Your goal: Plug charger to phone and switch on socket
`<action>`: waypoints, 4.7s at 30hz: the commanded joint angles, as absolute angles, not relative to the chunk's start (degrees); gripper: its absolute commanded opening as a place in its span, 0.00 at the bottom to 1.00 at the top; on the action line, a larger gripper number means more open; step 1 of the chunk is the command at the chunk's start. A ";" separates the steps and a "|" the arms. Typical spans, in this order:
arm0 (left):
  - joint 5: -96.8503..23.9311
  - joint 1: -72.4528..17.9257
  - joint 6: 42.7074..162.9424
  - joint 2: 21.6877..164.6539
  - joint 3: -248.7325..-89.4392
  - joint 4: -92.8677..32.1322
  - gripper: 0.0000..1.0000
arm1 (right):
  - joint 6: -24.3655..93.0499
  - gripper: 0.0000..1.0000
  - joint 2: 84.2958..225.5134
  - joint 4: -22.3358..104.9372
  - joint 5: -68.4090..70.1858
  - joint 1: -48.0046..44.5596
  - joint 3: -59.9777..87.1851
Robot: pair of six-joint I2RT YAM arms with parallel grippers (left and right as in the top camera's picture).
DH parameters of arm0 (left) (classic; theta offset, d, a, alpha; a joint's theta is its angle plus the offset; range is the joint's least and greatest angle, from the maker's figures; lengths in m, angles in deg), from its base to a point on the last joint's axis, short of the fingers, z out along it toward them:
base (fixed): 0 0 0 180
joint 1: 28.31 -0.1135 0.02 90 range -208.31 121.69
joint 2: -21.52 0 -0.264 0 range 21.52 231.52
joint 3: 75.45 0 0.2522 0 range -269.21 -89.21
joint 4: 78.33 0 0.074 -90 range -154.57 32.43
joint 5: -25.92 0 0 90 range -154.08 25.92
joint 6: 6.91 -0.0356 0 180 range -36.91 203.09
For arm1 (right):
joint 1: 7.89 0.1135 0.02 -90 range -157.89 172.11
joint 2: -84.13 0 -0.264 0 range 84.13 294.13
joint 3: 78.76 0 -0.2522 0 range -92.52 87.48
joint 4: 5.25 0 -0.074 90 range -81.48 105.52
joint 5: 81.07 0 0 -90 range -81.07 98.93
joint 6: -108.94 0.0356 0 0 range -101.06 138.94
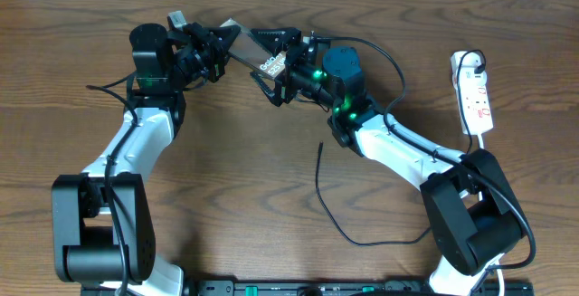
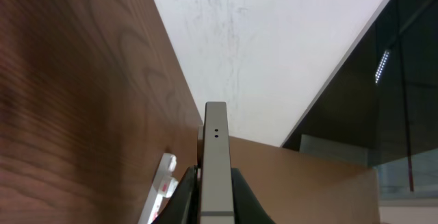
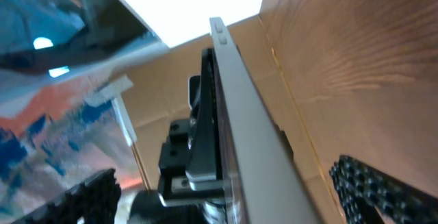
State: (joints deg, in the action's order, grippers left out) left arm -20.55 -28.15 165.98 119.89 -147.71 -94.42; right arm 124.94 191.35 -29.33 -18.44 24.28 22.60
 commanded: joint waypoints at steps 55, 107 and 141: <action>17.61 -54.97 159.55 120.00 -147.49 -95.16 0.07 | 85.62 0.97 191.26 33.18 -17.83 15.12 21.57; 17.59 -54.97 155.10 120.00 -147.49 -95.12 0.07 | 54.06 0.99 208.55 73.07 -3.08 24.12 -11.63; 17.59 -54.97 155.07 120.00 -147.49 -95.12 0.07 | 60.53 0.99 211.53 72.65 2.39 25.98 -10.54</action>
State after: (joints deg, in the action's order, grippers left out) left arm 15.56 -55.08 155.21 119.89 -147.71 -94.64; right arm 59.30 210.54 72.55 1.18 25.68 -10.41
